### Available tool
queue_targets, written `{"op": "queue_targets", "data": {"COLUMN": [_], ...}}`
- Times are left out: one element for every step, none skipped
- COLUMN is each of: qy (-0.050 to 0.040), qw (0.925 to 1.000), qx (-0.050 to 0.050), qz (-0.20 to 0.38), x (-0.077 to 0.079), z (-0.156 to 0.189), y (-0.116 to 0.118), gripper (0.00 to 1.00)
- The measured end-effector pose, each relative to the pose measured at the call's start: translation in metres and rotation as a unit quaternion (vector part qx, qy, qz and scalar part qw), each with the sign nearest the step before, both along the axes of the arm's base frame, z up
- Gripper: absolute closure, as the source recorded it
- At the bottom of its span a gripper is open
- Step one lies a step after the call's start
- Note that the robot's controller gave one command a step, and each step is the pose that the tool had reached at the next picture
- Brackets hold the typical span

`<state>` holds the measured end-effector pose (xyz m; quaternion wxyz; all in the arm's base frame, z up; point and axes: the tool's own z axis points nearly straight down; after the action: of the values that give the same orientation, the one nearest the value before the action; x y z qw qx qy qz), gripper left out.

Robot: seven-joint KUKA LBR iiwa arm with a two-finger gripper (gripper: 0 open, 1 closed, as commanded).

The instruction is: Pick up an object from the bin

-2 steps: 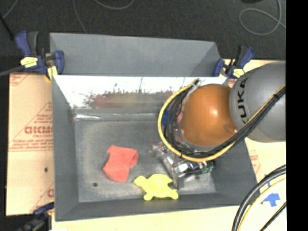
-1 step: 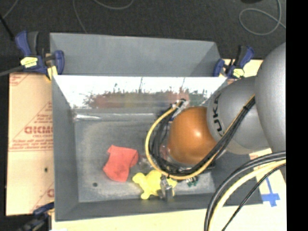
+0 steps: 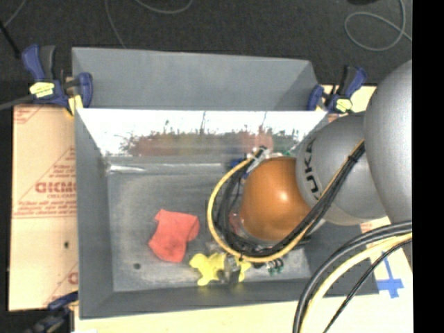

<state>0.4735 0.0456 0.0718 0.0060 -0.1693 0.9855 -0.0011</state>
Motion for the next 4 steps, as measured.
{"op": "queue_targets", "data": {"qy": [0.0000, -0.0003, 0.0024, 0.0045], "qw": [1.0000, 1.0000, 1.0000, 1.0000], "qx": [0.000, 0.000, 0.000, -0.001], "qz": [0.000, 0.000, 0.000, 0.000], "x": [0.000, 0.000, -0.001, -0.003], "z": [0.000, 0.000, 0.006, 0.026], "y": [0.000, 0.000, 0.000, -0.001], "gripper": [1.00, 1.00, 1.00, 1.00]}}
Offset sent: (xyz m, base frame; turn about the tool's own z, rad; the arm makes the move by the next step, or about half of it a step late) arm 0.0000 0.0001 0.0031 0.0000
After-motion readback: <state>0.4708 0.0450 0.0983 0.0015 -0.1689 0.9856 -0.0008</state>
